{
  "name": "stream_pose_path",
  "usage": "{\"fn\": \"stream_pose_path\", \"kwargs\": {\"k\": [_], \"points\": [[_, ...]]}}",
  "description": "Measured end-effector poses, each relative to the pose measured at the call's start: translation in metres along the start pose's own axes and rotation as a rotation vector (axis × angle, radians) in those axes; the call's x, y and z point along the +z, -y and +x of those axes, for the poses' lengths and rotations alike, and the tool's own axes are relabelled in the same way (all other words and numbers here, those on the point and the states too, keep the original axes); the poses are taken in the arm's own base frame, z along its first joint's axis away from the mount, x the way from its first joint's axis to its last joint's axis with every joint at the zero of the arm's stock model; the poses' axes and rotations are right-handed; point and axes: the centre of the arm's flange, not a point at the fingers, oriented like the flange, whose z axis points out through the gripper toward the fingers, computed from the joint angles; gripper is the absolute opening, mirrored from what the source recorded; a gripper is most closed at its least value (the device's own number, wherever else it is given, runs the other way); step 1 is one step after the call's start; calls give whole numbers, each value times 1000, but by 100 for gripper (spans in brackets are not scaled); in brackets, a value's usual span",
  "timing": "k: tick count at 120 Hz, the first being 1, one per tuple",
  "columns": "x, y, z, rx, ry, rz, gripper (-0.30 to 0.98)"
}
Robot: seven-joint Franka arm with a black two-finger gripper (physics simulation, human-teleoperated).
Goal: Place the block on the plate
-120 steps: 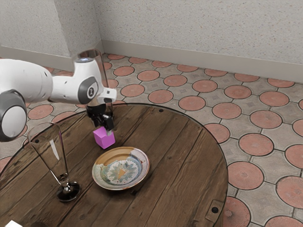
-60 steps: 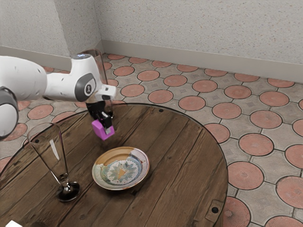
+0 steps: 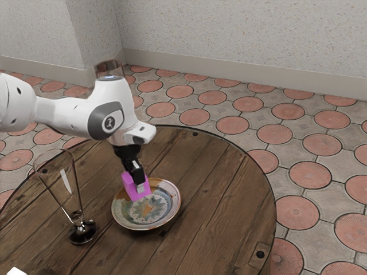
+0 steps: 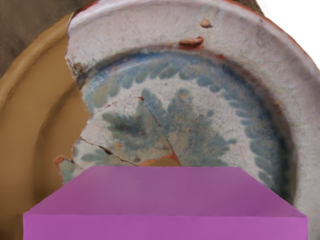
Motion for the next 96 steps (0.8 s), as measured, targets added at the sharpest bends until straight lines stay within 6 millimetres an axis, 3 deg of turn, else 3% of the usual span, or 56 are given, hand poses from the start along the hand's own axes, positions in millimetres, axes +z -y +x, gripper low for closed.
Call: {"fn": "stream_pose_path", "kwargs": {"k": [17, 40, 52, 60, 72, 81, 89, 96], "points": [[30, -7, 6, 18, 41, -27, 44], [27, -8, 8, 24, 32, -23, 58], [-19, -14, 21, 45, -38, 13, 62], [-59, -7, 35, 40, -85, 36, 64], [-129, 17, 44, -6, -133, 82, 65], [-183, 20, 44, -28, -145, 128, 66], [-209, 17, 39, -47, -138, 144, 67], [-219, 13, 34, -65, -123, 145, 67]]}}
